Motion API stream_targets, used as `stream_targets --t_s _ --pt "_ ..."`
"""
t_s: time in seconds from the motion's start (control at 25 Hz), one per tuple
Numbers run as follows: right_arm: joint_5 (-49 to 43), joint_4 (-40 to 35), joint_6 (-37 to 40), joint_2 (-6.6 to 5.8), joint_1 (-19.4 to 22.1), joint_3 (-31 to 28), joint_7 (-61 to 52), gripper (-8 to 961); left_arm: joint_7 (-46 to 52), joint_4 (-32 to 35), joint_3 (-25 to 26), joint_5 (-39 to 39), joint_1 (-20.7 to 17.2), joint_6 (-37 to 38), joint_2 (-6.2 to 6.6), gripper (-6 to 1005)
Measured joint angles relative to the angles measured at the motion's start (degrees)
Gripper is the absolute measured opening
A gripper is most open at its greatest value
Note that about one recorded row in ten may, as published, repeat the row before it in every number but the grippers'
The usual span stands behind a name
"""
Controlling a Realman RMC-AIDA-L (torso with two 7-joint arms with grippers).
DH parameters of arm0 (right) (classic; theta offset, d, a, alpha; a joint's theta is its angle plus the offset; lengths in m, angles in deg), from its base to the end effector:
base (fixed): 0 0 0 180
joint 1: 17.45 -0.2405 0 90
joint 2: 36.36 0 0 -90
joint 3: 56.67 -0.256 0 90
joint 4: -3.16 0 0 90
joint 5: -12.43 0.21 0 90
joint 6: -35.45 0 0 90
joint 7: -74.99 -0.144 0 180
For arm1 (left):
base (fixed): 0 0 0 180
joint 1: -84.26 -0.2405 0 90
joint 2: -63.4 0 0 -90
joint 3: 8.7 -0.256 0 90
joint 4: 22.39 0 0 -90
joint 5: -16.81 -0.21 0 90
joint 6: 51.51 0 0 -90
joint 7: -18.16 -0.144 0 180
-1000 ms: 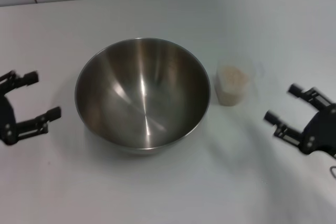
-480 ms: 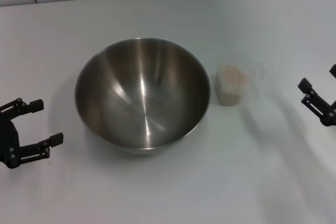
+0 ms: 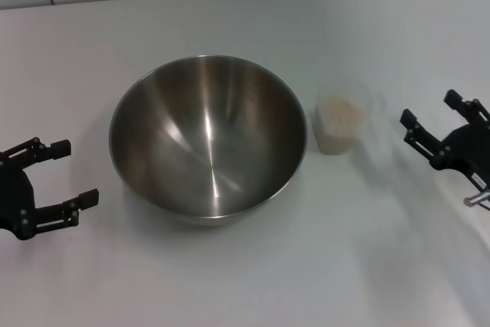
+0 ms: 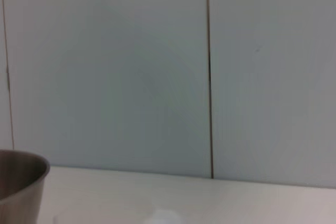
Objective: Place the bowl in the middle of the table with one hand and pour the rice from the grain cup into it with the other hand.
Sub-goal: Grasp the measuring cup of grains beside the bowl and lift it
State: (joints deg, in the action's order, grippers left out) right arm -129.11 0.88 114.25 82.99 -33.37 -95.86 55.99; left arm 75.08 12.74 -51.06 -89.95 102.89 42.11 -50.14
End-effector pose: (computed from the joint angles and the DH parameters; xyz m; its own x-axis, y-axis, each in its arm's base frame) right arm 0.3706 0.2429 -0.0236 0.7356 -0.0734 -0.6734 -0.6560 -0.3252 -0.6811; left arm -0.3236 0.2745 0.0335 0.8729 0.1179 0.4734 0.2961 -0.8992 -0.3220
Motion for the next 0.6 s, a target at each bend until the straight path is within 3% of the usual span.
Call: stream_targets --t_s 0.32,0.6 --pt "-0.47 2.05 -7.02 0.00 -2.46 1.85 0.02 801 0.66 0.29 0.00 -0.22 0.22 0.32 -0.11 862" --pt "-0.27 2.91 -8.14 0.05 -3.09 2.40 0.02 801 1.00 0.37 0.00 -0.38 0.33 0.33 -0.11 862"
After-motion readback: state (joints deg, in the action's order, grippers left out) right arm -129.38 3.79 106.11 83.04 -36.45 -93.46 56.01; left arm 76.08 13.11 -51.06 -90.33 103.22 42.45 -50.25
